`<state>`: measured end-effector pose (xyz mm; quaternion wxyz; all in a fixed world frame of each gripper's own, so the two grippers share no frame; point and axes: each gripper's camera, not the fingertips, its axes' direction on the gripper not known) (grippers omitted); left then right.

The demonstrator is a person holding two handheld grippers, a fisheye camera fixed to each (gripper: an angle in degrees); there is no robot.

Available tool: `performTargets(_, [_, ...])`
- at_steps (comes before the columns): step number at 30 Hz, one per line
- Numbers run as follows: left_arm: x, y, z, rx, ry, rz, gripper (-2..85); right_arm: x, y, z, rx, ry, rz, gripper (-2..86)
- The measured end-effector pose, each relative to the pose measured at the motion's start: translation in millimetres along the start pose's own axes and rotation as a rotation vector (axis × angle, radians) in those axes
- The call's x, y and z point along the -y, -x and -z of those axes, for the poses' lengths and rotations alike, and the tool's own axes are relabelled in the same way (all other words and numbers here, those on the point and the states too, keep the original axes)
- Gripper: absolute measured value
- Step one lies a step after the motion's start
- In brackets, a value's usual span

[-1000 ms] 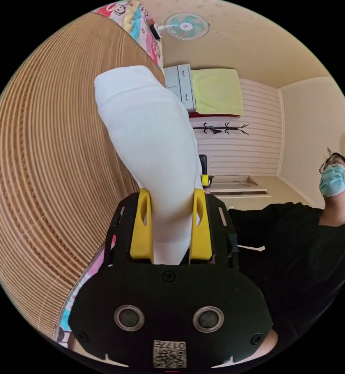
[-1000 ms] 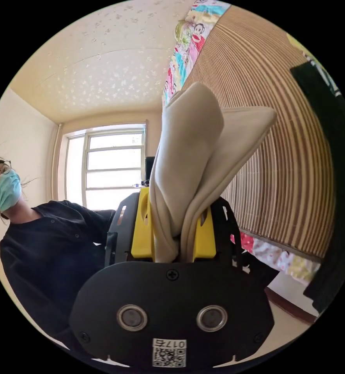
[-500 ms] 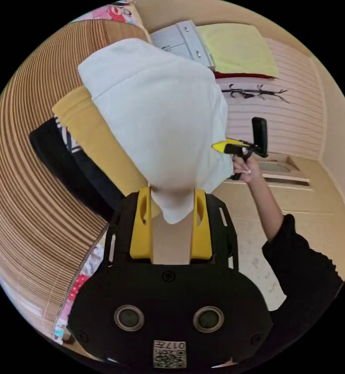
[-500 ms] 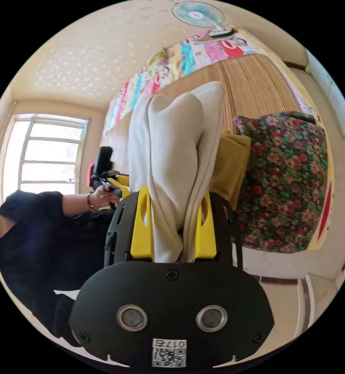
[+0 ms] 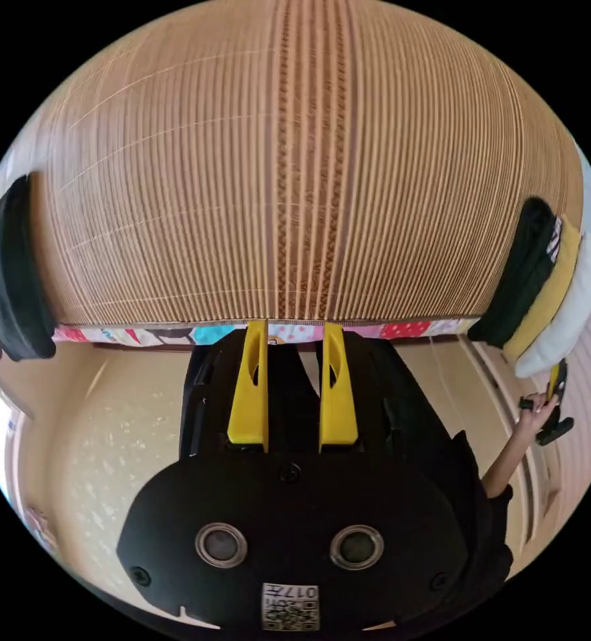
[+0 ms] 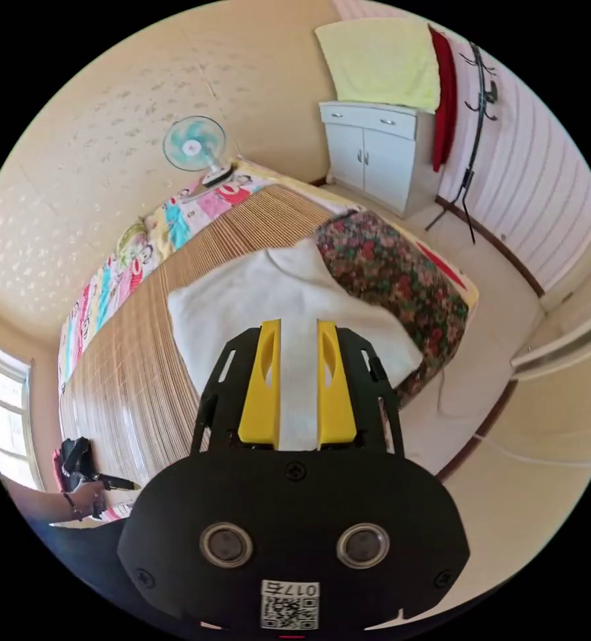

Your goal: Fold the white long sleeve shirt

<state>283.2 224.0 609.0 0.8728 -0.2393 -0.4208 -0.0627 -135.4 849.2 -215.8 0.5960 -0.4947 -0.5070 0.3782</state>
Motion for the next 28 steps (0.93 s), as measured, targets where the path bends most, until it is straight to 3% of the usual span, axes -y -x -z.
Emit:
performTargets(4, [-27,22,40,-0.199,-0.183,0.122,11.2,-49,-2,-30,0.129,-0.130,-0.058,7.4])
performTargets(7, [-34,6,37,-0.273,-0.191,0.115,11.1,-47,29,-38,0.064,-0.098,0.047,7.3])
performTargets(13, [-41,-56,22,-0.281,-0.139,-0.053,10.5,-55,52,-61,0.156,-0.049,0.040,6.6])
performTargets(16, [-41,-65,46,-0.170,-0.156,-0.155,9.8,-41,85,-65,0.076,0.072,0.076,5.1])
performTargets(19, [-44,-33,83,-0.162,-0.254,-0.151,9.5,-37,128,-60,-0.051,0.152,0.041,2.7])
performTargets(24, [-63,77,105,-0.363,-0.365,0.028,8.5,-70,226,-32,-0.231,-0.023,-0.012,0.9])
performTargets(28, [-82,179,95,-0.228,-0.339,0.123,8.0,-111,337,-44,-0.153,-0.139,0.145,0.5])
